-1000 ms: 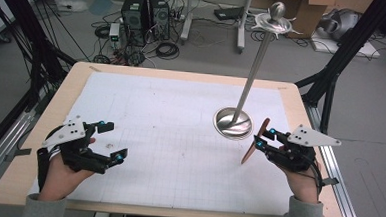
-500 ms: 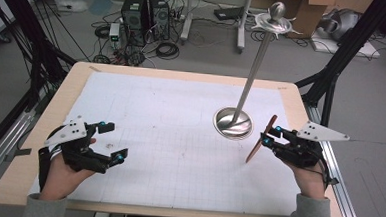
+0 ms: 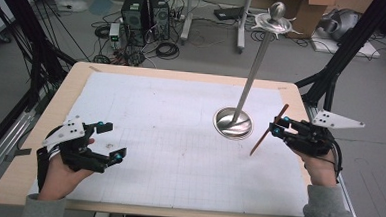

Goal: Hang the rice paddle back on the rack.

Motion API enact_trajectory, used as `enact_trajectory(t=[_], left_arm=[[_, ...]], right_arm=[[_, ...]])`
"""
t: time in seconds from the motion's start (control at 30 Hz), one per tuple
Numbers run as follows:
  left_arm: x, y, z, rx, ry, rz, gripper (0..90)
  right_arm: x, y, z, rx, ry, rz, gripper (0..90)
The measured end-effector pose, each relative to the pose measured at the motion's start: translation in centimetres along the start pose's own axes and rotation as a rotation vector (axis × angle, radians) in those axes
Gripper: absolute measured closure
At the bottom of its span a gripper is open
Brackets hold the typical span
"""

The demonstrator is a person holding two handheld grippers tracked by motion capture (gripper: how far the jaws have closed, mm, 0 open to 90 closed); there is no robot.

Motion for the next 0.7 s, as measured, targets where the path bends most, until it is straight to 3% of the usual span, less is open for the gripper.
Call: enact_trajectory(t=[0.1,0.3,0.57,0.7], left_arm=[[0.1,0.0,-0.1,-0.001,0.005,-0.003,2.6],[0.3,-0.1,-0.2,0.0,0.011,-0.009,2.6],[0.4,0.7,-0.9,-0.053,-0.013,-0.013,2.6],[0.4,0.8,-1.1,-0.051,0.003,-0.004,2.6]], right_arm=[[-0.7,0.3,0.2,0.003,-0.014,0.007,64.7],[-1.4,1.7,0.6,0.019,-0.026,-0.03,64.7],[-1.9,4.2,1.0,0.016,-0.035,-0.044,64.7],[-2.3,5.2,1.2,0.006,-0.032,-0.035,64.7]])
Point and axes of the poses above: each handheld gripper's, and its own axes: z roughly forward along the jaws, y roughly out of its top, x roughly to its left, the point moved 2 cm from there along z, roughly forward along the jaws, and after that the axes turned 14 degrees about -x, right-handed, at the moved point
